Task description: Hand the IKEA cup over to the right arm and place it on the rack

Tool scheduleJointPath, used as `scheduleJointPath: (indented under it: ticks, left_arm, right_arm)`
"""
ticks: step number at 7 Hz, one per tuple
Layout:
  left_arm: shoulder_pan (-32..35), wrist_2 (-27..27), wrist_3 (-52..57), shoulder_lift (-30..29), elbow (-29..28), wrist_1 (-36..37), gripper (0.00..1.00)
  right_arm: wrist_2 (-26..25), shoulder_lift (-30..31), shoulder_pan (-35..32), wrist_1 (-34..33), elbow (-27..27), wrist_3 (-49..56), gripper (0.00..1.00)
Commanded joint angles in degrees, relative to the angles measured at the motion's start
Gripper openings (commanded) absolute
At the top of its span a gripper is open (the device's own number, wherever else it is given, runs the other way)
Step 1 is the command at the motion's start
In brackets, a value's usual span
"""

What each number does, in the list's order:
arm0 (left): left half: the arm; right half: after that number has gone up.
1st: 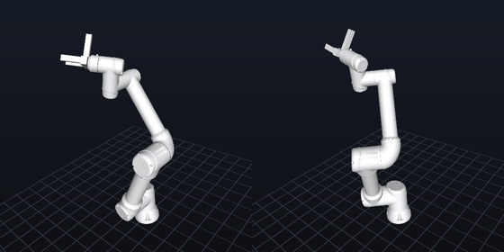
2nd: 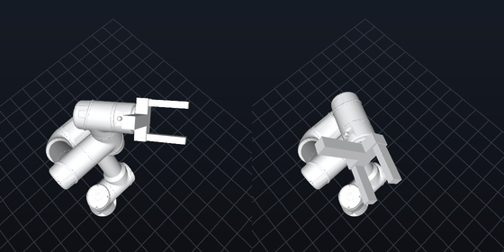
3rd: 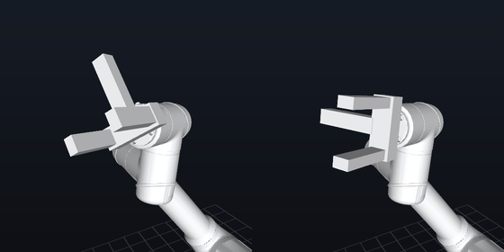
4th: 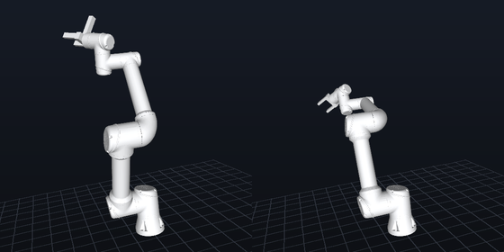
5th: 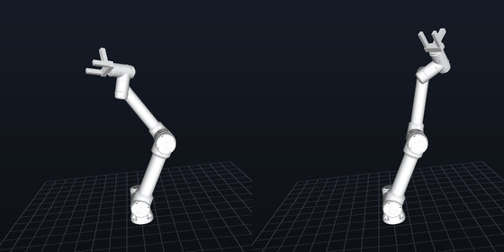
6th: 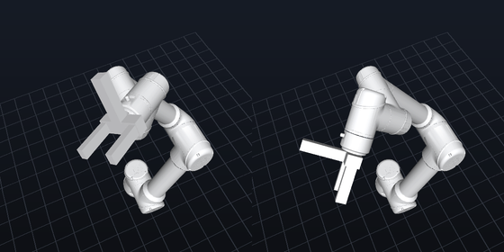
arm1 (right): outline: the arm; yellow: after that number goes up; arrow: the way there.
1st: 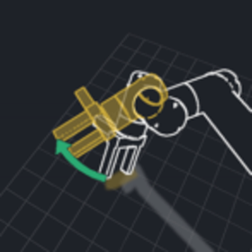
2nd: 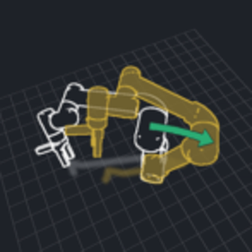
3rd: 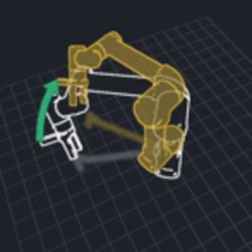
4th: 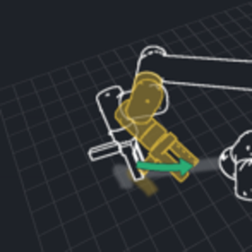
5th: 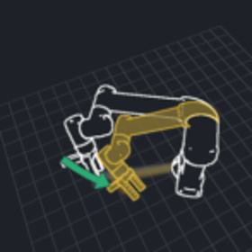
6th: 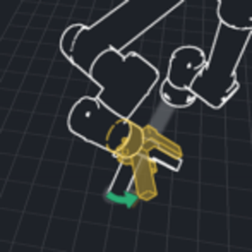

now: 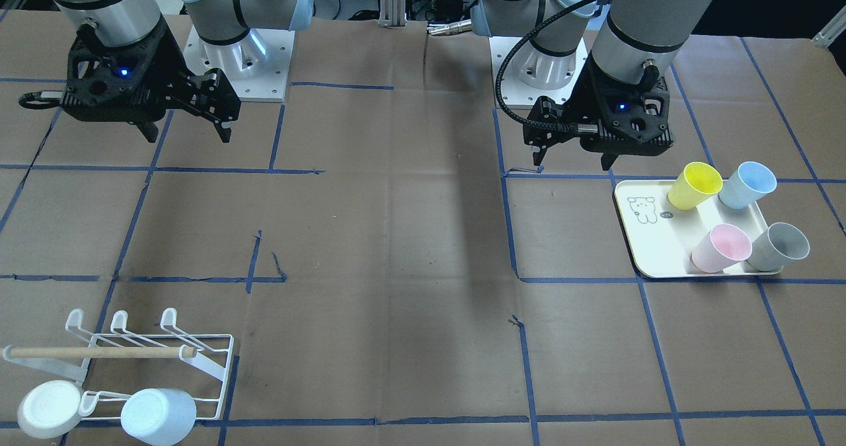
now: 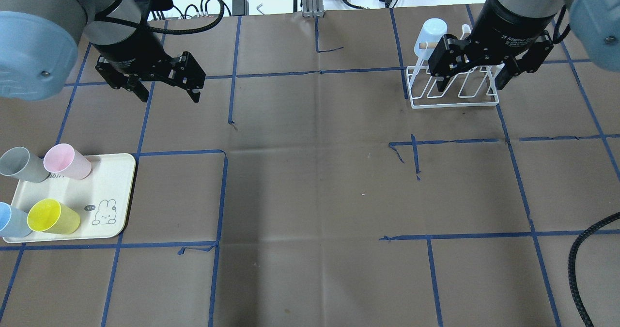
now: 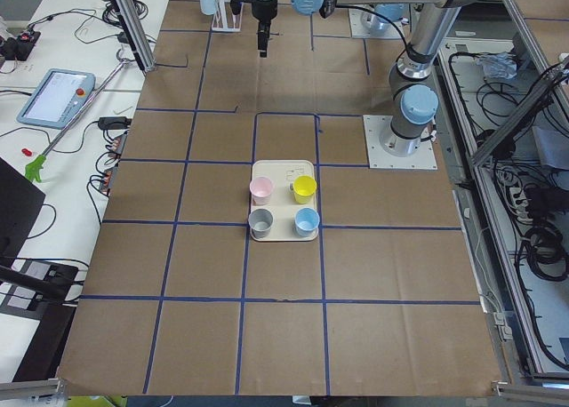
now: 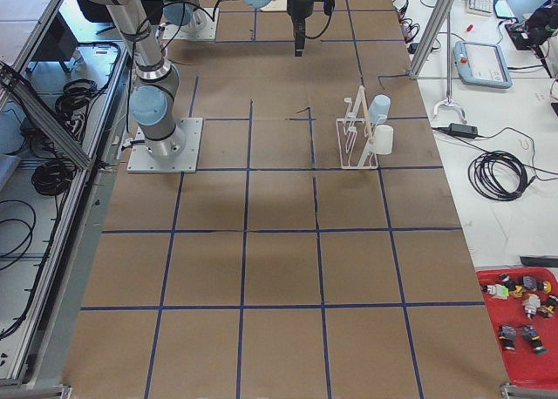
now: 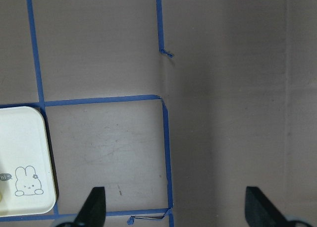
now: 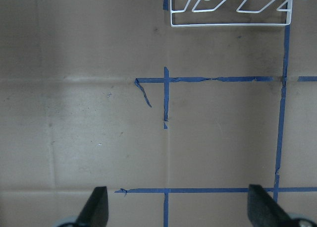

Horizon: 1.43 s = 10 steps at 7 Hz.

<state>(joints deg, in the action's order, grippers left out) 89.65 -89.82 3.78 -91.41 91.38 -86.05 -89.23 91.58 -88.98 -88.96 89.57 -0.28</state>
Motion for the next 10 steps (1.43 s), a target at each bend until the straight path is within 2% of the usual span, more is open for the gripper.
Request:
scheduleJointPath:
  ticks: [1,5,10]
  left_arm:
    - [0.0,0.0,0.0,0.2,0.1,0.0,1.00]
    - [0.0,0.0,0.0,0.3,0.2,0.0,1.00]
    - [-0.3,0.0,0.1,0.6,0.5,0.0,1.00]
  right_arm:
    - [-0.2,0.0,-4.1,-0.2,0.2,-3.2,1.00]
    - [-1.1,1.0,-5.1,-1.7,3.2,-2.9,1.00]
    - [-1.3,1.1,-4.6,-2.8,3.2,-3.3,1.00]
